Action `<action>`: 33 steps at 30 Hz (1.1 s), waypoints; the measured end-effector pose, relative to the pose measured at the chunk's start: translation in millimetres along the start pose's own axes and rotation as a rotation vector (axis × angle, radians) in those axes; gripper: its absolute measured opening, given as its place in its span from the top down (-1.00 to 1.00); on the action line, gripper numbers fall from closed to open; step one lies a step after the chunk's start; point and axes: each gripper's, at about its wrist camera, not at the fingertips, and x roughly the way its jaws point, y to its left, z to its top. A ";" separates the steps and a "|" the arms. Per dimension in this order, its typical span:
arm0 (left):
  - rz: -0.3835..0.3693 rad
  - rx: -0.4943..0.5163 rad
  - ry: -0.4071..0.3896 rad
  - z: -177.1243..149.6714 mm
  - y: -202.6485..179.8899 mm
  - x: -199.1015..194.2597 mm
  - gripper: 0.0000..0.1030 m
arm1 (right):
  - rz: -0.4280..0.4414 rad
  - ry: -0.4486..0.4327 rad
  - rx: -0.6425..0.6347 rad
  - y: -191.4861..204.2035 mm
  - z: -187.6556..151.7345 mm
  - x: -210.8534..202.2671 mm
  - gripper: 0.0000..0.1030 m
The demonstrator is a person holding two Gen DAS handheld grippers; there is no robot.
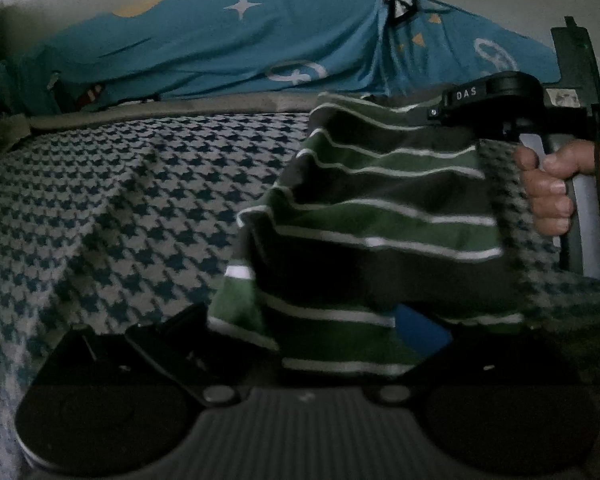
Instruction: Fold clothes
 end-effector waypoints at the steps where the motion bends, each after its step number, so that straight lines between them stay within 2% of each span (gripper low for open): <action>1: -0.014 0.001 -0.002 0.1 -1.2 -0.9 -1.00 | -0.014 -0.012 0.001 -0.1 2.0 -5.1 0.87; 10: -0.148 0.062 -0.058 -5.8 -25.6 -14.1 -1.00 | -0.182 -0.065 0.006 -14.2 6.4 -56.2 0.87; 16: -0.200 0.075 -0.065 -11.2 -41.2 -15.3 -1.00 | -0.361 -0.111 0.065 -40.5 12.1 -104.1 0.87; 20: -0.209 0.096 -0.072 -13.0 -50.0 -18.0 -1.00 | -0.502 -0.134 0.130 -65.5 11.0 -148.5 0.87; 26: -0.223 0.108 -0.084 -12.5 -58.1 -26.6 -1.00 | -0.673 -0.141 0.219 -95.7 -9.8 -211.0 0.87; 33: -0.237 0.105 -0.088 -11.9 -60.8 -33.6 -1.00 | -0.806 -0.186 0.335 -113.0 -31.4 -277.0 0.87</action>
